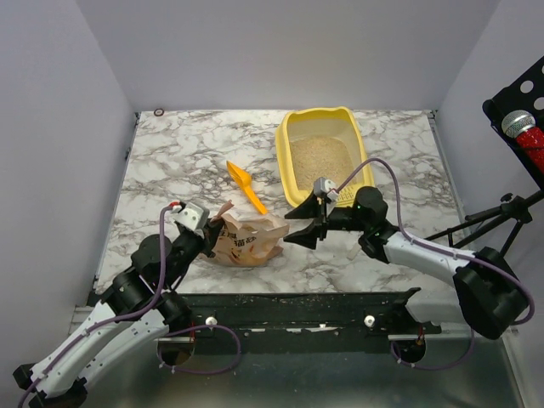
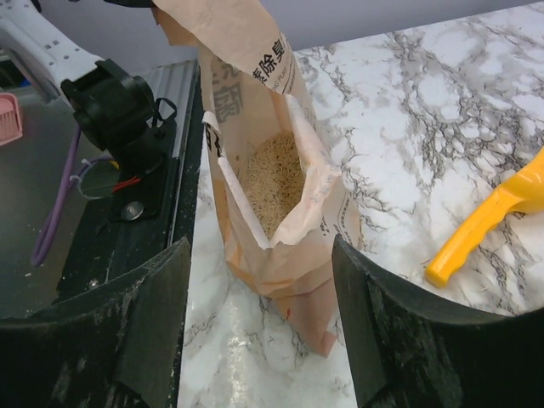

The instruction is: Fill the litter box with clean litter

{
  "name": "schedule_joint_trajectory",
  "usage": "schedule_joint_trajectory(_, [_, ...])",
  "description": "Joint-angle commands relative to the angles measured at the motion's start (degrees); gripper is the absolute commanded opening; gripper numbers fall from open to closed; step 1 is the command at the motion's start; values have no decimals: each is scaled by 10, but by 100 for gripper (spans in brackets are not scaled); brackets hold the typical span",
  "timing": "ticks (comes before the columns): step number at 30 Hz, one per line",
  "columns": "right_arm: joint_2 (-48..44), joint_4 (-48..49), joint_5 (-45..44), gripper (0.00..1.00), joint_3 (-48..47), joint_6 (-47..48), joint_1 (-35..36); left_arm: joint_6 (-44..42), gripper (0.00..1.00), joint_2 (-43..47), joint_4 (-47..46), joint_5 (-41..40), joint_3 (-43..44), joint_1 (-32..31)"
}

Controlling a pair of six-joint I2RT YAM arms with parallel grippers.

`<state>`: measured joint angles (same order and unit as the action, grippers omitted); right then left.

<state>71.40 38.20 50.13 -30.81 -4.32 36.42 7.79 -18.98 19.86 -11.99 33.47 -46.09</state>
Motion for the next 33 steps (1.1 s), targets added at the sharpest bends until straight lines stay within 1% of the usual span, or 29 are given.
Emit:
schedule_joint_trajectory(1, [48,143,40,75,-1,-61,4,15,0,25,-66,-24,11,-1])
schedule_joint_trajectory(4, [77,222,50,75,0,-110,4,13,0,32,-65,-30,8,-1])
schedule_joint_trajectory(8, [107,257,51,75,-15,-140,7,8,0,35,-66,-33,7,-1])
schedule_joint_trajectory(18, [159,282,45,74,-31,-161,22,6,0,38,-65,-34,7,-1])
schedule_joint_trajectory(27, [204,323,47,75,-51,-190,41,2,0,37,-64,-37,6,0])
schedule_joint_trajectory(33, [227,337,45,72,-67,-204,51,1,0,39,-64,-37,5,0])
